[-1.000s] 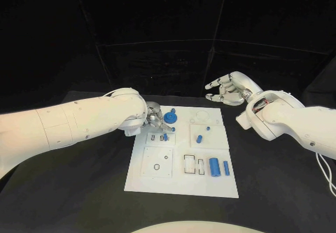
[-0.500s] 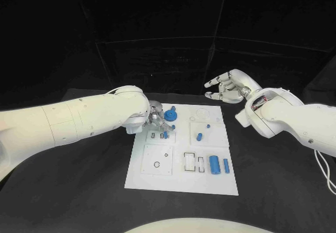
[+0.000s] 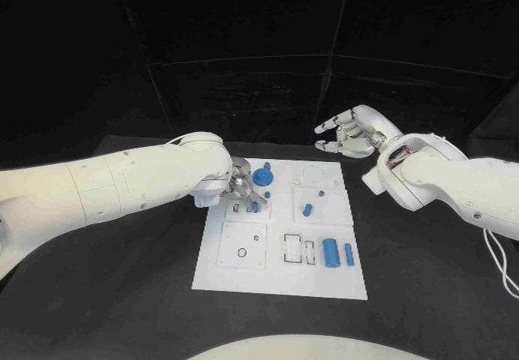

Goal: Assemble the parts on the task board

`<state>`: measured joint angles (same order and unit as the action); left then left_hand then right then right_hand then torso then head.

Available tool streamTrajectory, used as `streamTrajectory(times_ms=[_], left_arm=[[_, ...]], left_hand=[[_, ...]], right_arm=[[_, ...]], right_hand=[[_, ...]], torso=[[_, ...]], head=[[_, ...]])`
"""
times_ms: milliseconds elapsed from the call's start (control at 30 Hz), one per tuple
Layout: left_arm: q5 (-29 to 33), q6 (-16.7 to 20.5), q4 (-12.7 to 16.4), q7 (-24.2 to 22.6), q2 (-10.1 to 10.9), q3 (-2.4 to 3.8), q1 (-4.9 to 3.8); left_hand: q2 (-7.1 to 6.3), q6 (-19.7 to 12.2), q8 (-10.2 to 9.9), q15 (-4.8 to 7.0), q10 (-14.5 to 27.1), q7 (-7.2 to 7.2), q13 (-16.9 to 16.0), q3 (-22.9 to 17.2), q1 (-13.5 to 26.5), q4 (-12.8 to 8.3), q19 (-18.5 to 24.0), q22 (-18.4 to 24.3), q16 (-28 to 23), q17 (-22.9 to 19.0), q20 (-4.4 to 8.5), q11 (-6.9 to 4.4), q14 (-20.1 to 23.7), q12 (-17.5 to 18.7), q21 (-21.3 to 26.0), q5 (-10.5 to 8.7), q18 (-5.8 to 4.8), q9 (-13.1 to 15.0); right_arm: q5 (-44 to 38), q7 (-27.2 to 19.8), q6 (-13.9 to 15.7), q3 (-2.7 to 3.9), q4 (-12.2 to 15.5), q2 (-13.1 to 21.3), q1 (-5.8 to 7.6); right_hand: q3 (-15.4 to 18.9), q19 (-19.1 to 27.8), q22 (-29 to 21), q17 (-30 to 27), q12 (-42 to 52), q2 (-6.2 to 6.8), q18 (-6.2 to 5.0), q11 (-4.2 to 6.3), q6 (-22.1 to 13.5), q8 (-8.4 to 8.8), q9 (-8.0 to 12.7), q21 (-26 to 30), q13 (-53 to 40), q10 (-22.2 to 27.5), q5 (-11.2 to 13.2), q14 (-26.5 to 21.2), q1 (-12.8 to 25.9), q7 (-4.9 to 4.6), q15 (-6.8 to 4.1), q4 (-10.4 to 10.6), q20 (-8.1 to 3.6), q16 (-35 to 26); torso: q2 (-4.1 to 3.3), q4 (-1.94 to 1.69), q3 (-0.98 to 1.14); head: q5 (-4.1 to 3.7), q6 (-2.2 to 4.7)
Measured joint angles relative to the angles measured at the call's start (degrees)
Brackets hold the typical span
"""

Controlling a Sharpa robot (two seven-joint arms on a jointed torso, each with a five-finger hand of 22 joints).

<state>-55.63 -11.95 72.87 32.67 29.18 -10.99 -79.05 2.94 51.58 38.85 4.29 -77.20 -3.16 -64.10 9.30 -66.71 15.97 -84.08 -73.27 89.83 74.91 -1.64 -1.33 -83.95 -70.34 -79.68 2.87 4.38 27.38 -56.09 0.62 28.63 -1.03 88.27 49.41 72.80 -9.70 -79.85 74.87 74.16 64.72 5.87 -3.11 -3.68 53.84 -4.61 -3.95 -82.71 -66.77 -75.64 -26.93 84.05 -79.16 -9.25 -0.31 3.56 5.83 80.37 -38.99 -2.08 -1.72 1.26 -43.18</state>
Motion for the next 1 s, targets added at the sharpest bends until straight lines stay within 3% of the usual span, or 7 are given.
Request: streamTrajectory(times_ms=[533, 1000], left_arm=[[0.3, -1.0, -0.2, 0.7, -0.5, -0.05, 0.02], [1.2, -1.0, 0.0, 0.7, -0.6, -0.05, 0.03]], left_hand=[[0.00, -0.2, 0.3, 0.21, -0.1, 0.21, 0.0, 0.5, 0.0, -0.2, 0.0, -0.2, 0.0, 0.0, 0.00, -0.12, -0.2, 0.0, 0.0, 0.00, 0.01, 0.5], [2.41, -1.2, 0.9, 0.41, -0.2, 0.48, 0.3, -3.0, -4.6, -3.9, 0.1, 0.6, 0.0, 0.0, 0.08, -0.21, 0.0, 0.0, 0.2, 0.00, 0.00, 1.6]], right_arm=[[0.0, 0.1, -0.3, 0.00, -0.4, -0.5, 0.00], [0.0, 0.2, -0.5, 0.00, -0.7, -0.8, -0.01]], right_hand=[[-0.2, 0.0, -0.1, 0.0, 0.0, 0.00, 0.01, 0.00, 0.0, 0.00, 0.0, 0.0, 0.0, 0.0, 0.0, 0.0, 0.0, 0.00, 0.00, 0.2, 0.00, -0.2], [-0.1, 0.0, -0.2, 0.0, 0.0, 0.00, 0.01, 0.00, 0.0, 0.00, 0.0, 0.0, 0.0, 0.0, 0.0, 0.0, 0.0, 0.00, 0.00, 0.2, 0.00, -0.2]], torso=[[0.03, -0.04, 0.04], [0.03, -0.04, 0.05]], head=[[0.01, -0.16], [-0.03, 0.02]])
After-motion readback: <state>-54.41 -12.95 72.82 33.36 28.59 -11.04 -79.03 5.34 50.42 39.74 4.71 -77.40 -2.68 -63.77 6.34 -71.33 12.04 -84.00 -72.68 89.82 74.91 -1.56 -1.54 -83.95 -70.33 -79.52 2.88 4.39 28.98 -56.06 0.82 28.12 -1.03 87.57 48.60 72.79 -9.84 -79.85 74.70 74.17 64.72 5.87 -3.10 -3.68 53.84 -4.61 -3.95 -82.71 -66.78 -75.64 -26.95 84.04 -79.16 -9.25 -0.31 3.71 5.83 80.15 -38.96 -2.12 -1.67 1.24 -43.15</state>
